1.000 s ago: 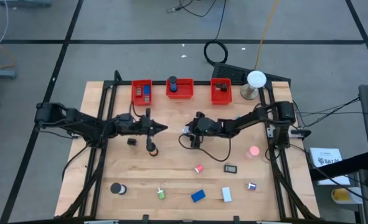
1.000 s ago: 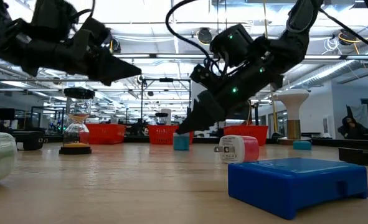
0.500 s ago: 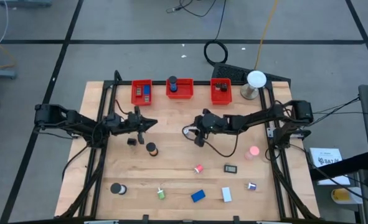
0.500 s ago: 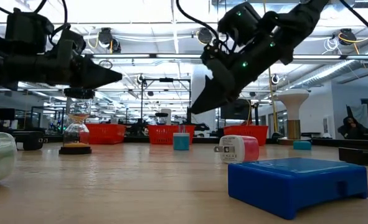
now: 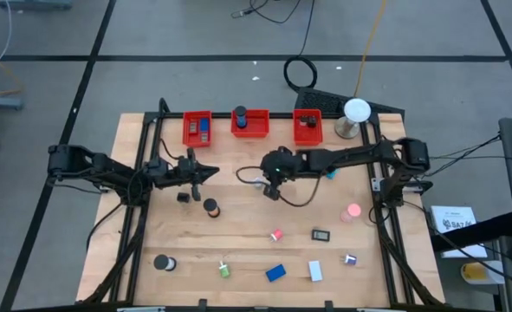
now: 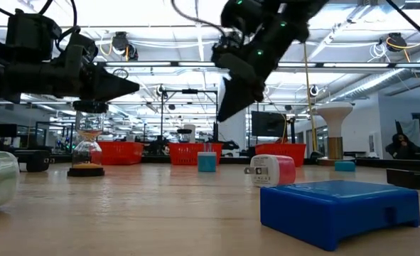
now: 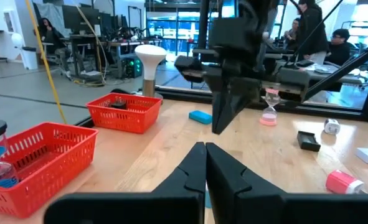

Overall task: Pick & Place Office items
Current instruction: Put the blue charger adapter into the right orange basket

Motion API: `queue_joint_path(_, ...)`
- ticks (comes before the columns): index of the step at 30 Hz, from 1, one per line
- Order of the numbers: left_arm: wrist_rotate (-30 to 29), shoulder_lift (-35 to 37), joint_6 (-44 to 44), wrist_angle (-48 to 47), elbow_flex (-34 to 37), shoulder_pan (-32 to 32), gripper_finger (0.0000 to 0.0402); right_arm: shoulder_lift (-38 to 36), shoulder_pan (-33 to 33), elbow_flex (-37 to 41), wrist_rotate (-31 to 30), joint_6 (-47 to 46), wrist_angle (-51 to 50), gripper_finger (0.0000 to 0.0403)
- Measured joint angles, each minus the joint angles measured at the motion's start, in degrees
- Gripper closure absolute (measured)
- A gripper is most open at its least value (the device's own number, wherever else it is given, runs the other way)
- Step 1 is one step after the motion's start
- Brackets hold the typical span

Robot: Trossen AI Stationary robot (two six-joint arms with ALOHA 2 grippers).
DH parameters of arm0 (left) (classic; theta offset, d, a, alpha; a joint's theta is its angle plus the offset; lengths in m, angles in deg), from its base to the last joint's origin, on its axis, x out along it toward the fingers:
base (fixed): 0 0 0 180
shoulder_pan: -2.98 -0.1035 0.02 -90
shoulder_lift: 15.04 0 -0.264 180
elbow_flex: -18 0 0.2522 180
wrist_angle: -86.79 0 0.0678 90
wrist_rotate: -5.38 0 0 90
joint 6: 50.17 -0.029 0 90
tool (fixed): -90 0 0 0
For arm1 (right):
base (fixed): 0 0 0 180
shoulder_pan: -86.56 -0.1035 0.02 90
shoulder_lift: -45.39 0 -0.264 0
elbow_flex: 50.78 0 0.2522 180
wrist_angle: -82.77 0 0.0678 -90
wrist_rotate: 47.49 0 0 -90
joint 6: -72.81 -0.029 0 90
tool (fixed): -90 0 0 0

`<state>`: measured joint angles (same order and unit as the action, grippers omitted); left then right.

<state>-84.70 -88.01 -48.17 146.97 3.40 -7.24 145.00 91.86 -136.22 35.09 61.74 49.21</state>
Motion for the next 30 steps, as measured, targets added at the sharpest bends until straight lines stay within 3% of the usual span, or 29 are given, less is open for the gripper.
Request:
queue_joint_path(2, 0.0, 0.0, 0.0, 0.0, 0.0, 0.0, 0.0387, 1.8, 0.6, -4.1, -0.1, 2.0, -7.0, 0.0402)
queue_joint_path(9, 0.0, 0.0, -0.1, -0.1, 0.0, 0.0, 0.0365, 9.6, 1.0, -16.0, 1.8, 11.7, -17.9, 0.0402)
queue_joint_path(18, 0.0, 0.0, -0.1, -0.2, 0.0, 0.0, 0.0366, 13.9, 2.2, -20.1, 8.9, 22.5, -25.0, 0.0395)
queue_joint_path(23, 0.0, 0.0, -0.1, -0.2, 0.0, 0.0, 0.0366, 14.2, 2.4, -20.5, 8.5, 27.8, -24.3, 0.0359)
queue_joint_path(30, 0.0, 0.0, -0.1, -0.3, 0.0, 0.0, 0.0366, 14.3, 2.4, -20.5, 7.5, 33.8, -22.0, 0.0268)
